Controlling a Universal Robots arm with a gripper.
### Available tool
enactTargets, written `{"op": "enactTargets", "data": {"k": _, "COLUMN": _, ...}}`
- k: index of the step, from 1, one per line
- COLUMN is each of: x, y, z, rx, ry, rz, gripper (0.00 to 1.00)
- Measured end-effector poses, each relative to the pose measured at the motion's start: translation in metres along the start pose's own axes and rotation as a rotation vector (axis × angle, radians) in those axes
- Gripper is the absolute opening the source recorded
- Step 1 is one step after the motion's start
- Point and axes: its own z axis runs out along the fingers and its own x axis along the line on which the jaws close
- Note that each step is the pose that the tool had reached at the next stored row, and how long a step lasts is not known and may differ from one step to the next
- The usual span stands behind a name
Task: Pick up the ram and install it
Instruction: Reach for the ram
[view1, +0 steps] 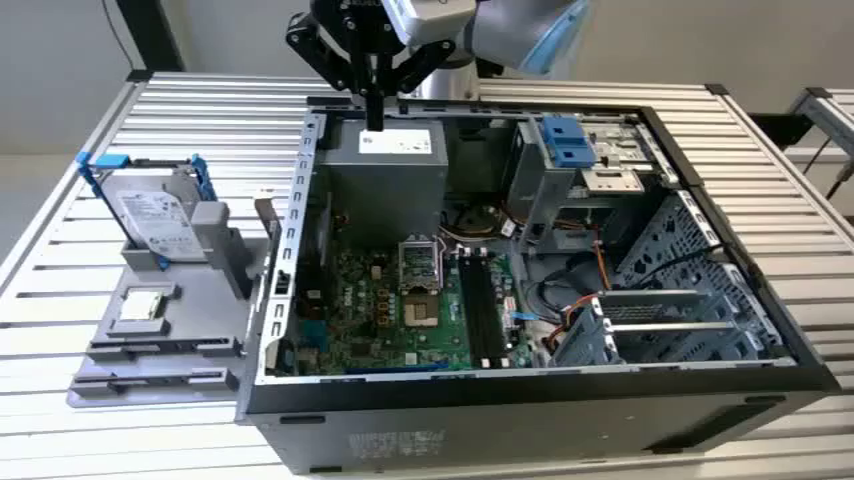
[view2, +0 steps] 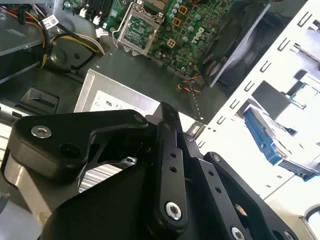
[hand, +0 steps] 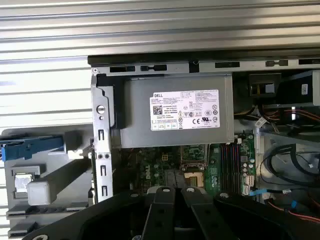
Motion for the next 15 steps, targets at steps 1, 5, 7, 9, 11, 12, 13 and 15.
{"op": "enactTargets", "data": {"k": 1, "x": 0.0, "y": 0.0, "z": 0.0, "rx": 0.0, "ry": 0.0, "rz": 0.0, "gripper": 0.0}}
{"op": "enactTargets", "data": {"k": 5, "x": 0.0, "y": 0.0, "z": 0.0, "rx": 0.0, "ry": -0.0001, "rz": 0.0, "gripper": 0.0}}
{"op": "enactTargets", "data": {"k": 7, "x": 0.0, "y": 0.0, "z": 0.0, "rx": 0.0, "ry": 0.0, "rz": 0.0, "gripper": 0.0}}
{"op": "enactTargets", "data": {"k": 9, "x": 0.0, "y": 0.0, "z": 0.0, "rx": 0.0, "ry": 0.0, "rz": 0.0, "gripper": 0.0}}
{"op": "enactTargets", "data": {"k": 11, "x": 0.0, "y": 0.0, "z": 0.0, "rx": 0.0, "ry": 0.0, "rz": 0.0, "gripper": 0.0}}
{"op": "enactTargets", "data": {"k": 12, "x": 0.0, "y": 0.0, "z": 0.0, "rx": 0.0, "ry": 0.0, "rz": 0.0, "gripper": 0.0}}
{"op": "enactTargets", "data": {"k": 13, "x": 0.0002, "y": 0.0, "z": 0.0, "rx": 0.0, "ry": 0.0, "rz": 0.0, "gripper": 0.0}}
{"op": "enactTargets", "data": {"k": 15, "x": 0.0032, "y": -0.0002, "z": -0.0002, "rx": 0.0001, "ry": -0.0006, "rz": 0.0, "gripper": 0.0}}
